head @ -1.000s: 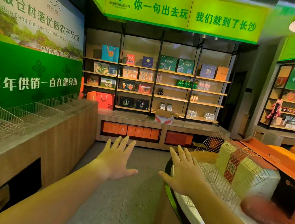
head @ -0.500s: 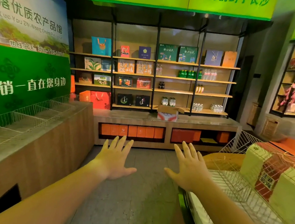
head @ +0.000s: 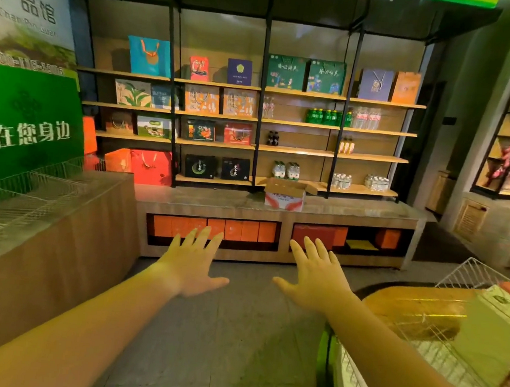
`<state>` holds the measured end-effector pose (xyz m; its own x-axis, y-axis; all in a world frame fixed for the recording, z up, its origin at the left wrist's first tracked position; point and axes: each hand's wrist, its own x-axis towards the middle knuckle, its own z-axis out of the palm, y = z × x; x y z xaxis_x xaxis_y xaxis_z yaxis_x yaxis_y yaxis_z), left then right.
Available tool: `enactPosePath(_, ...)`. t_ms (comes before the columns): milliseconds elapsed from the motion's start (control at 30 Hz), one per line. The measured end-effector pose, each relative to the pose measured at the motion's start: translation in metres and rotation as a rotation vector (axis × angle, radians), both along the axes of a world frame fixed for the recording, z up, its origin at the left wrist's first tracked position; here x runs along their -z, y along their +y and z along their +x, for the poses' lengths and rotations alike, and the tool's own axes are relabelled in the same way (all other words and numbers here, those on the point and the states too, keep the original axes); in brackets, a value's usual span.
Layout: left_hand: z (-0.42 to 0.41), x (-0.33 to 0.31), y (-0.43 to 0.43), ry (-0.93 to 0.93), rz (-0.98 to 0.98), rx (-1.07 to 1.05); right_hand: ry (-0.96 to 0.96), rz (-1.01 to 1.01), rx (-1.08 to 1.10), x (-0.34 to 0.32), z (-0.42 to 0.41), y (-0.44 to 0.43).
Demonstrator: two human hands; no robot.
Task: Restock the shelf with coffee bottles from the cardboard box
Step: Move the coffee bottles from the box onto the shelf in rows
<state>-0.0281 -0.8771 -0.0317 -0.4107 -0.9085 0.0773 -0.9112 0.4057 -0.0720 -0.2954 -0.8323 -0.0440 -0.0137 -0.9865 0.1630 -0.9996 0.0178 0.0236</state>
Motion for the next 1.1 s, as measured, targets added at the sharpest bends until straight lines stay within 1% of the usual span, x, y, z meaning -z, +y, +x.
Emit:
enactPosePath(233,-0.037,0.005,-0.193,0.023,-0.035,0.078,-0.006,-0.012,0.090,0.002,-0.027,-0.172)
enactPosePath(367,-0.056,-0.004,-0.303,-0.023,-0.044,0.117,-0.035,-0.018,0.143,0.001,-0.047,-0.267)
enactPosePath(467,-0.075,-0.006,-0.379,-0.012,-0.013,0.120,-0.025,-0.006,0.153,0.003,-0.063,-0.334)
enactPosePath(633,-0.117,0.013,-0.494,-0.045,0.014,0.136,-0.037,0.014,0.176,0.017,-0.095,-0.444)
enactPosePath(867,-0.185,0.033,-0.647,-0.042,0.021,0.100,-0.056,-0.055,0.141,0.023,-0.172,-0.600)
enactPosePath(1100,-0.270,0.032,-0.799,-0.030,0.038,0.087,-0.041,-0.046,0.124,0.012,-0.259,-0.744)
